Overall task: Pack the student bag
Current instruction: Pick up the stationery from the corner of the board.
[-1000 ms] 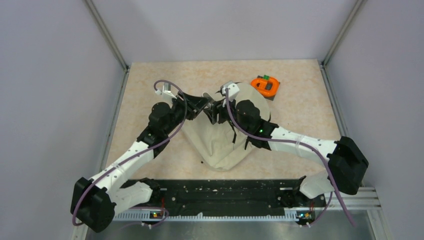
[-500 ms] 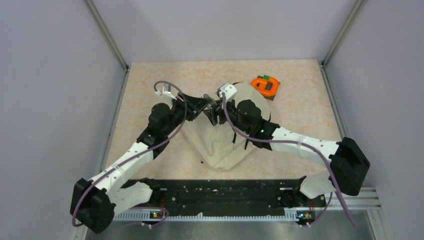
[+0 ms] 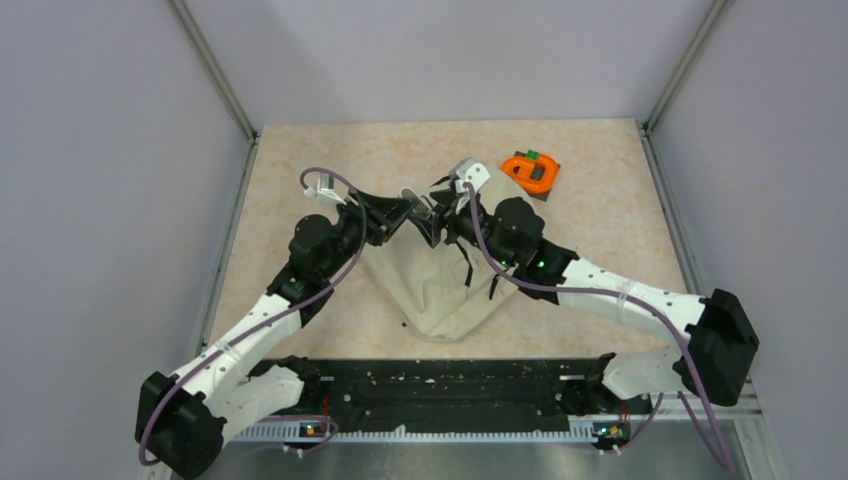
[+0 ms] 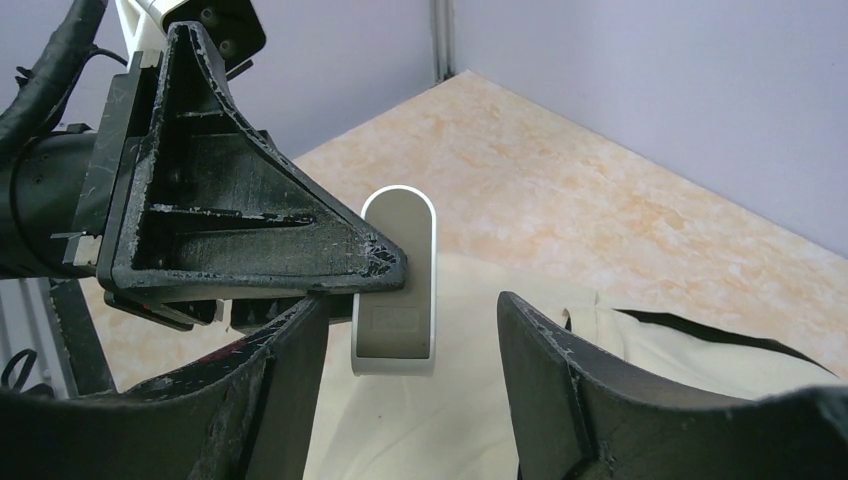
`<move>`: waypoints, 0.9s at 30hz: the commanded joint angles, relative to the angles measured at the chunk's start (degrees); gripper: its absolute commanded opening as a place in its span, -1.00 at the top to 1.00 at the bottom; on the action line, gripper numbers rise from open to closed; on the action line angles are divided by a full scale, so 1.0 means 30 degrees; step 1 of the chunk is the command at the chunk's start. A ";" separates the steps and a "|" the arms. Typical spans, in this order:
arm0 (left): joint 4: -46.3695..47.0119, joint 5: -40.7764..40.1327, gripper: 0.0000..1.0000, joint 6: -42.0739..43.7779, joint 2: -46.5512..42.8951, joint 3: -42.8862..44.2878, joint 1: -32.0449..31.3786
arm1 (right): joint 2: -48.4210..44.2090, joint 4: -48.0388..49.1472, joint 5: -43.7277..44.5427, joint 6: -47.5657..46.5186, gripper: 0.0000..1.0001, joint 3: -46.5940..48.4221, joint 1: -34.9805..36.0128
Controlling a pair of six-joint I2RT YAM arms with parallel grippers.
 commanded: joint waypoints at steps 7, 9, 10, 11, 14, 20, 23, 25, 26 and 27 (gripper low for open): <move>0.1659 0.0493 0.02 -0.0872 -0.0434 -0.0580 -0.0076 | 0.0724 0.1926 -0.0899 0.0287 -0.22 0.0495 0.0040; 0.1777 0.0444 0.02 -0.0987 -0.0434 -0.0714 -0.0077 | 0.1091 0.1830 -0.1132 0.0387 -0.19 0.0726 0.0027; 0.1995 0.0430 0.02 -0.1102 -0.0434 -0.0822 -0.0100 | 0.1235 0.1854 -0.1419 0.0434 -0.18 0.0790 0.0040; 0.2161 0.0428 0.02 -0.1208 -0.0434 -0.0938 -0.0062 | 0.1355 0.1898 -0.1481 0.0466 -0.17 0.0809 0.0027; 0.2215 0.0462 0.02 -0.1235 -0.0453 -0.0964 -0.0081 | 0.1525 0.2132 -0.1394 0.0456 -0.15 0.0798 0.0026; 0.2265 0.0527 0.01 -0.1209 -0.0413 -0.0855 -0.0078 | 0.1917 0.2180 -0.1295 0.0151 0.20 0.1048 0.0050; 0.2284 0.0603 -0.06 -0.1037 -0.0349 -0.0849 -0.0074 | 0.1913 0.2142 -0.1056 0.0079 0.63 0.1046 0.0040; 0.2064 0.0566 -0.26 -0.0600 -0.0303 -0.0828 -0.0077 | 0.1810 0.1908 -0.0045 0.0111 0.85 0.0962 -0.0017; 0.1482 0.0555 -0.36 -0.0255 -0.0297 -0.0671 -0.0019 | 0.1662 0.1901 0.0204 0.0202 0.88 0.0834 -0.0101; 0.0559 0.0419 -0.56 0.0334 -0.0263 -0.0373 0.0014 | 0.1493 0.1911 0.0290 0.0316 0.91 0.0664 -0.0284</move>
